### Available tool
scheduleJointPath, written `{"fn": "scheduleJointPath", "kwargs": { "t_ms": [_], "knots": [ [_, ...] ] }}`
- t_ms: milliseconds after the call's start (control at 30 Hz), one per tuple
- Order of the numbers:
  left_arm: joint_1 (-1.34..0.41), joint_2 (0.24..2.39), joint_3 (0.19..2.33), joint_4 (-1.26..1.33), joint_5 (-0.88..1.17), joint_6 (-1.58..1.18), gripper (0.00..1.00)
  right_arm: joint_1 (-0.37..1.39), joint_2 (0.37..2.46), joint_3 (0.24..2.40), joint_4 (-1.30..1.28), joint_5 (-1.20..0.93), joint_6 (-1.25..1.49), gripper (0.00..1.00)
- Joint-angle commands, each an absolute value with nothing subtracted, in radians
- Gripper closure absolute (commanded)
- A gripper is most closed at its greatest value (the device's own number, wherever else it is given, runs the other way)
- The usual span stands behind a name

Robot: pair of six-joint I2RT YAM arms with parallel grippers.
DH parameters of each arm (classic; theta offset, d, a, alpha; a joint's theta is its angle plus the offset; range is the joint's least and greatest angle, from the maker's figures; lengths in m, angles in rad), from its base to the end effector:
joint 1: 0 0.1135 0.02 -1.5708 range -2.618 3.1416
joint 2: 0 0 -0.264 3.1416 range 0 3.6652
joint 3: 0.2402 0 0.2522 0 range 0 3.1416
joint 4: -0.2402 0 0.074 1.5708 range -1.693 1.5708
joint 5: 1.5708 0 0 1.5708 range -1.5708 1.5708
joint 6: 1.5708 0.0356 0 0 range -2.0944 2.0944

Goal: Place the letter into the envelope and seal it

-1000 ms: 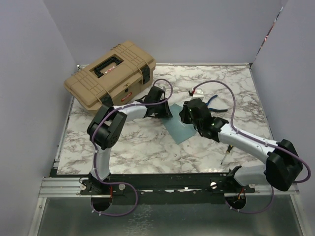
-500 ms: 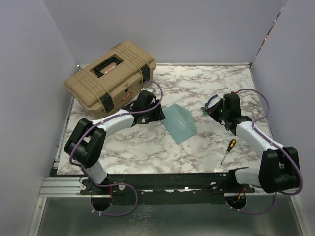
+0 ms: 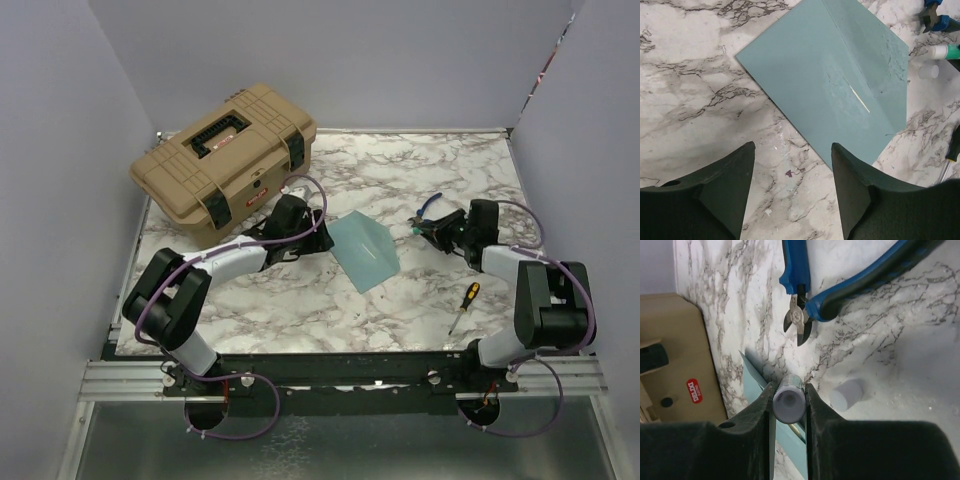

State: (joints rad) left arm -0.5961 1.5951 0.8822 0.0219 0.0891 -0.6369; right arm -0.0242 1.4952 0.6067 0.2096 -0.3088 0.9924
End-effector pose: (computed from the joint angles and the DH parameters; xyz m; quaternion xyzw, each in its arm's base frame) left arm 0.2757 -0.1909 0.1928 0.0005 0.9041 -0.2789 0.3238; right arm 0.2853 0.0039 0.1567 0.3759 0.8110 0.3212 0.3126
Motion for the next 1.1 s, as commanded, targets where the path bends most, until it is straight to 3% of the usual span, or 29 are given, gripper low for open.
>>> {"fn": "scheduleJointPath", "kwargs": {
  "t_ms": [0,367,500,600,800,933,1067],
  "knots": [
    [-0.6,1.587,0.868,0.109,0.104,-0.642,0.36,-0.048,1.564,0.646,0.267,-0.394,1.032,0.87],
    [-0.6,1.654,0.944,0.083,0.165,-0.676,0.34,-0.127,1.643,0.686,0.166,-0.443,1.043,0.61],
    [-0.6,1.682,0.996,0.049,0.164,-0.677,0.33,-0.14,1.661,0.718,0.075,-0.427,1.017,0.43],
    [-0.6,1.692,1.031,0.021,0.166,-0.675,0.33,-0.143,1.62,0.727,0.014,-0.408,1.005,0.36],
    [-0.601,1.716,1.09,0.015,0.195,-0.647,0.37,-0.142,1.486,0.798,-0.181,-0.342,0.906,0.38],
    [-0.61,1.718,1.111,0.005,0.162,-0.584,0.45,-0.142,1.398,0.834,-0.254,-0.341,0.812,0.52],
    [-0.618,1.766,1.138,0.003,0.126,-0.51,0.51,-0.138,1.387,0.818,-0.149,-0.466,0.758,0.65]
  ]
}}
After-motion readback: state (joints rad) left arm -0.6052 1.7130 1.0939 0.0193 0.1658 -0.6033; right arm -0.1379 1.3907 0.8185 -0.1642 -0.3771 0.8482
